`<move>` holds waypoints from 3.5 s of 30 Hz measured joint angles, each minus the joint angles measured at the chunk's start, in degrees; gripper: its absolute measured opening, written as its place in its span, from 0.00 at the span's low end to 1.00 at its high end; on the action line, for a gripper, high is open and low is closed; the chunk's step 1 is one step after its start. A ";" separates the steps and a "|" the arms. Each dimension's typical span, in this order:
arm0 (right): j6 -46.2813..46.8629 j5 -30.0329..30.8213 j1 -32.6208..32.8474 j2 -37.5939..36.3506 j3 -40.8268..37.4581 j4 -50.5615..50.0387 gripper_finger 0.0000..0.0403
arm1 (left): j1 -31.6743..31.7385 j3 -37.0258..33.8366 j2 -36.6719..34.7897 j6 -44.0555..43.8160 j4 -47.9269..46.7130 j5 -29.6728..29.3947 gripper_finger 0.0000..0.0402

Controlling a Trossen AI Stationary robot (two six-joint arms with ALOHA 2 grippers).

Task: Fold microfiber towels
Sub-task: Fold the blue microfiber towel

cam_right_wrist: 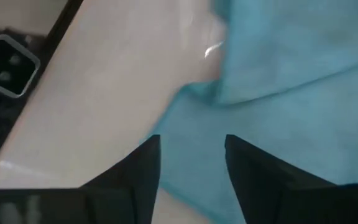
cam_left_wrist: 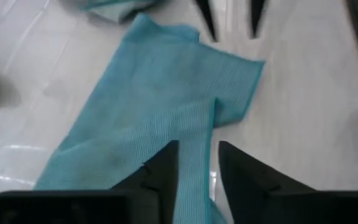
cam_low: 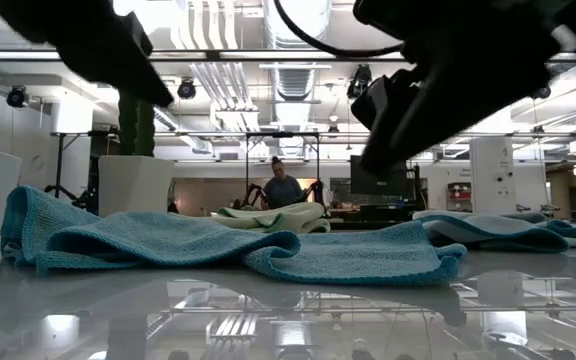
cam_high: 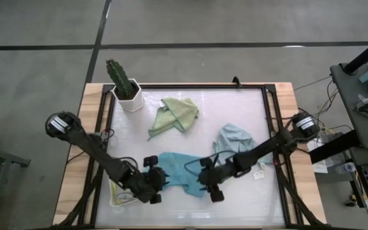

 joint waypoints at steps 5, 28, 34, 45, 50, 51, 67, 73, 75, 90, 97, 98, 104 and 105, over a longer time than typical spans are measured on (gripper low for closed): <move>4.44 2.10 2.68 5.44 4.68 -3.54 0.45 | 0.00 0.12 4.53 -1.37 1.69 -0.02 0.38; 7.25 8.56 3.88 16.20 13.19 -10.75 0.18 | 0.94 2.74 6.38 1.91 6.31 -2.30 0.42; 5.09 9.06 3.86 15.36 13.10 -11.08 0.03 | 1.65 2.70 6.38 3.50 6.31 -3.43 0.42; -2.29 15.78 3.38 1.16 12.79 -20.06 0.02 | 4.95 2.66 6.14 7.43 9.17 -4.42 0.42; -5.59 18.38 2.88 -6.22 12.76 -20.92 0.02 | 5.46 2.66 5.26 16.36 16.39 -4.37 0.42; -6.11 18.49 2.64 -7.53 12.82 -20.77 0.02 | 5.49 2.66 4.78 18.27 17.59 -4.36 0.42; -4.67 19.57 -0.96 -12.33 13.19 -20.71 0.02 | 8.59 2.53 3.26 24.34 26.21 -10.29 0.42; -5.72 19.54 -1.21 -12.39 17.34 -21.02 0.02 | 8.92 2.26 3.85 21.98 26.75 -16.13 0.42; -6.55 19.52 -1.19 -12.45 19.44 -22.43 0.02 | 9.11 1.86 3.94 21.36 26.94 -17.28 0.42; -6.05 24.12 -1.19 -12.82 35.16 -40.82 0.02 | 9.09 1.53 3.96 15.09 17.63 -19.99 0.42; -1.64 24.61 -1.19 -12.87 36.40 -47.27 0.02 | 9.09 0.41 3.94 8.51 5.86 -15.42 0.42; -1.11 24.61 -1.19 -12.81 35.95 -47.60 0.02 | 9.09 0.24 3.94 9.20 5.71 -13.67 0.42; 1.49 25.50 -1.59 -12.78 33.04 -48.33 0.02 | 8.76 0.06 3.89 15.19 2.72 -6.36 0.42; 1.92 25.53 -1.76 -12.78 32.64 -48.53 0.02 | 8.72 0.06 3.89 15.17 1.18 -6.34 0.42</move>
